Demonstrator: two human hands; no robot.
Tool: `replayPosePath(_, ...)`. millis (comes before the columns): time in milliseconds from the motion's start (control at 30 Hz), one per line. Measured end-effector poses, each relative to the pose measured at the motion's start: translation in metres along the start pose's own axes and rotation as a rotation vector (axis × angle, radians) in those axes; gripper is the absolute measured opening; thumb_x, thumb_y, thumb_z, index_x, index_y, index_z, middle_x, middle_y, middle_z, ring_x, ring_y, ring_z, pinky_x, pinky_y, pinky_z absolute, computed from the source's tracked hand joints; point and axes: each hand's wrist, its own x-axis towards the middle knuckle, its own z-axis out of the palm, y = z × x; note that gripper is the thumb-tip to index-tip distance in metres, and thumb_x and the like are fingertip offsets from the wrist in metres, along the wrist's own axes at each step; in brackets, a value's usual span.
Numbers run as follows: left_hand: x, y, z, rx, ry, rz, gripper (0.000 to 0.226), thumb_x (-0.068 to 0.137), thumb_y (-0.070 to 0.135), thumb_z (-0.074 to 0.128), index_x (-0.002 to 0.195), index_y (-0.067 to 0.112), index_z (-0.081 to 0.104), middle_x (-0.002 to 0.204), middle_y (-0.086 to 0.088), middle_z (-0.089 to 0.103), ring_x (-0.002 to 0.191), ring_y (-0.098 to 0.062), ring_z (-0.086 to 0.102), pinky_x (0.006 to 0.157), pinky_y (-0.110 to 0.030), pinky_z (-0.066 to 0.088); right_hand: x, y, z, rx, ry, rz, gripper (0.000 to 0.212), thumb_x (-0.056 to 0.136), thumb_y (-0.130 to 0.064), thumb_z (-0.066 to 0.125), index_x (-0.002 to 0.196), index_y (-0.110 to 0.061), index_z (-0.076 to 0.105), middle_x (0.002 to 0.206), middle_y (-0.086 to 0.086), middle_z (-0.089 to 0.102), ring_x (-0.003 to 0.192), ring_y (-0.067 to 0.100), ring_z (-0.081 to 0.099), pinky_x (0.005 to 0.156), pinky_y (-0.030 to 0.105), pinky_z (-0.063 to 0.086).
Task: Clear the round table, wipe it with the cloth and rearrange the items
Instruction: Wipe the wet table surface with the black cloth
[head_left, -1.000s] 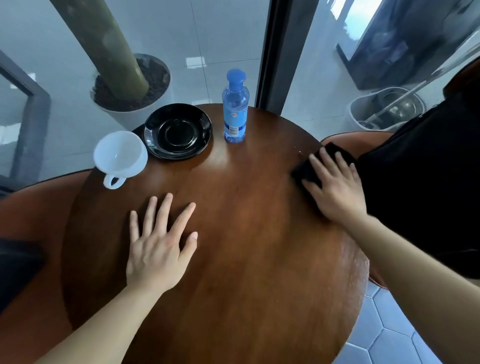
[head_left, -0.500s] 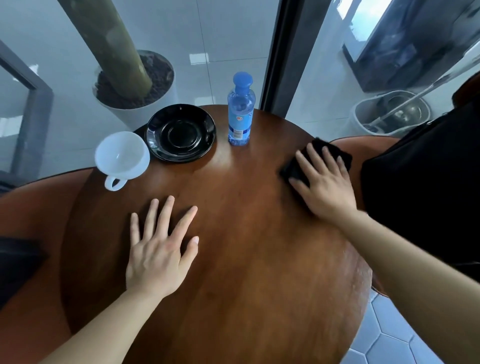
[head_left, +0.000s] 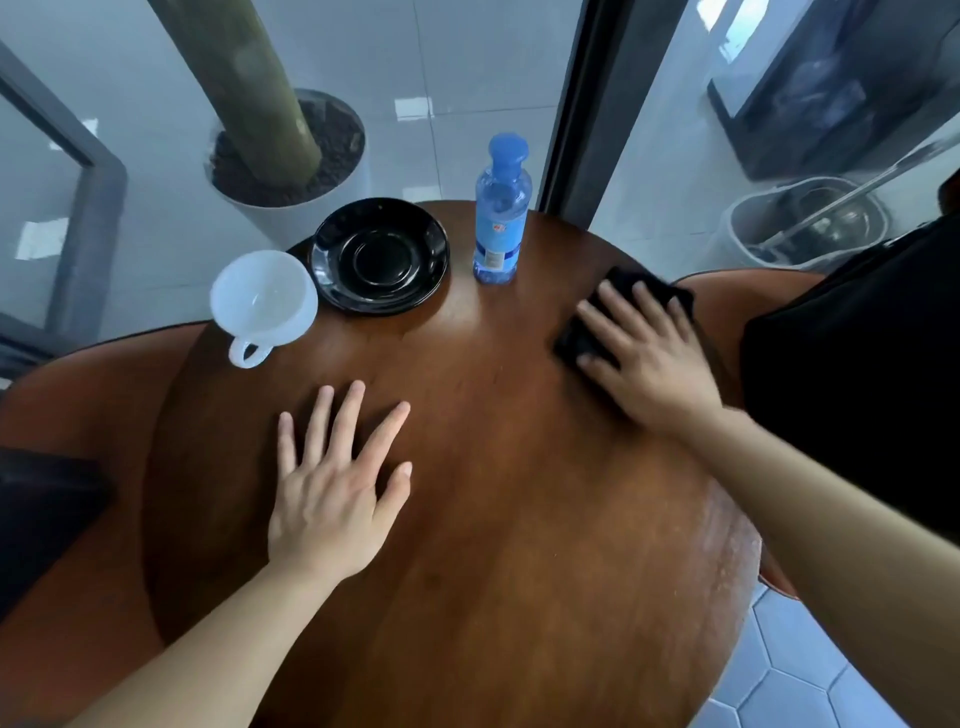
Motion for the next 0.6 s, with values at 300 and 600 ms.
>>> replayPosePath(300, 0.0, 0.0, -0.003, -0.027, -0.048, 0.007, 0.061, 0.097, 0.056, 0.025, 0.156, 0.043, 0.02, 0.169, -0.007, 0.013, 0.156, -0.033, 0.007, 0.122, -0.064, 0.008, -0.139, -0.161, 0.027, 0.069, -0.004, -0.216, 0.065, 0.101, -0.062, 0.031, 0.158, -0.033, 0.023, 0.168, -0.005, 0.013, 0.156, 0.027, -0.003, 0.124, 0.054, 0.005)
replayPosePath(600, -0.024, -0.066, -0.028, -0.482, -0.021, -0.053, 0.049, 0.105, 0.029, 0.043, 0.154, 0.024, 0.037, 0.166, 0.006, 0.023, 0.155, -0.013, 0.01, 0.126, -0.035, 0.002, -0.055, -0.163, 0.021, 0.14, 0.052, 0.238, 0.065, 0.1, -0.06, 0.029, 0.158, -0.031, 0.024, 0.169, -0.004, 0.013, 0.156, 0.031, 0.001, 0.124, 0.054, -0.001)
